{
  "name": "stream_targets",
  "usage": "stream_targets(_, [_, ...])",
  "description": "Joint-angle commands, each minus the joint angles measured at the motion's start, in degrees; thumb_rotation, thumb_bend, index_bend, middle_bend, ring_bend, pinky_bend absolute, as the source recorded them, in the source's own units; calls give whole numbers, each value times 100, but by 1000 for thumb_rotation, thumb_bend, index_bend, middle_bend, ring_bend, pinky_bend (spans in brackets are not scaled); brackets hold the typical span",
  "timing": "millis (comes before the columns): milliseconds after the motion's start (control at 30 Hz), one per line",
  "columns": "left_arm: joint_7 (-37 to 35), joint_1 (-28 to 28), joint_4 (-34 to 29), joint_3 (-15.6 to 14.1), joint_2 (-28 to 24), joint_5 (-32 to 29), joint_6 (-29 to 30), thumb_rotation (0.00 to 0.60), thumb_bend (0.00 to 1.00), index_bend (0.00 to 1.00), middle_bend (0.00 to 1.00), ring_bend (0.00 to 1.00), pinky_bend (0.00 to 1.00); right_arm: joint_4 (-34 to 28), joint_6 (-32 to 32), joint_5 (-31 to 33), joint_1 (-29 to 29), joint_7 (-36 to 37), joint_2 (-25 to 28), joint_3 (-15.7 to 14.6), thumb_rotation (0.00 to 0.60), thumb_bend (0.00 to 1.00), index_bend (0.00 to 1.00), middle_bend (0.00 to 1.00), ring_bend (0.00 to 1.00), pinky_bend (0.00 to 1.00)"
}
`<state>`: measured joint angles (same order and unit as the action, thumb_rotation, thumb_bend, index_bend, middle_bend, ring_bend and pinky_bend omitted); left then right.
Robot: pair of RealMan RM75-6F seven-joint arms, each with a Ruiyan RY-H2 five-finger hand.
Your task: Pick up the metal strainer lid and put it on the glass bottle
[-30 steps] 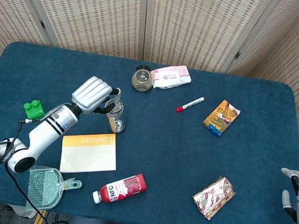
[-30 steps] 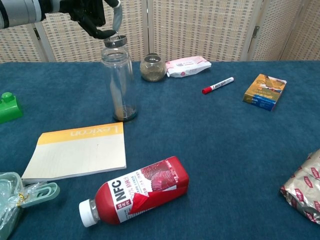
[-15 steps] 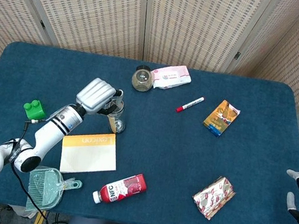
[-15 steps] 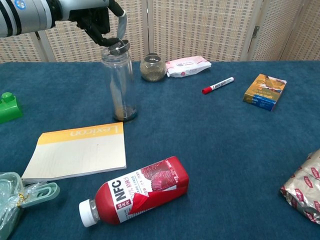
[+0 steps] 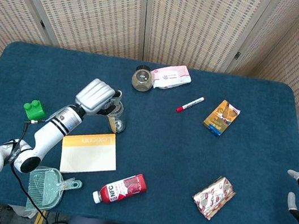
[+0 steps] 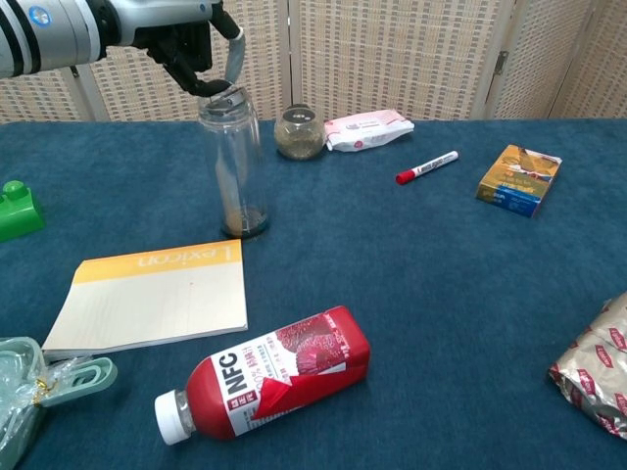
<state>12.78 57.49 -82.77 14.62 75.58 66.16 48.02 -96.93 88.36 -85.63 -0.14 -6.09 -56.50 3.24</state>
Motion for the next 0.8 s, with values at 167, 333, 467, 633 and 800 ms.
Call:
stream_targets(167, [117, 6, 43, -51, 23, -18, 21, 600, 435, 548, 1000, 1000, 870, 2, 9, 7, -9, 5, 2, 1, 600, 478, 272, 292, 191, 290])
stream_targets(333, [179, 20, 35, -61, 34, -63, 16, 600, 431, 518, 1000, 1000, 870, 10, 17, 9, -18, 18, 7, 0, 600, 478, 272, 292, 191, 290])
stream_targets(467, [230, 25, 23, -61, 40, -103, 32, 600, 431, 478, 1000, 1000, 870, 29, 25, 15, -29, 44, 6, -1, 600, 478, 272, 292, 191, 290])
stream_targets(633, [273, 12, -55, -50, 3, -172, 62, 600, 431, 422, 1000, 1000, 870, 58, 37, 20, -39, 77, 6, 3, 600, 478, 272, 292, 191, 290])
stream_targets(800, [201, -79, -234, -14, -112, -207, 186, 600, 431, 369, 1000, 1000, 870, 80, 39, 24, -46, 103, 7, 3, 600, 478, 272, 292, 191, 290])
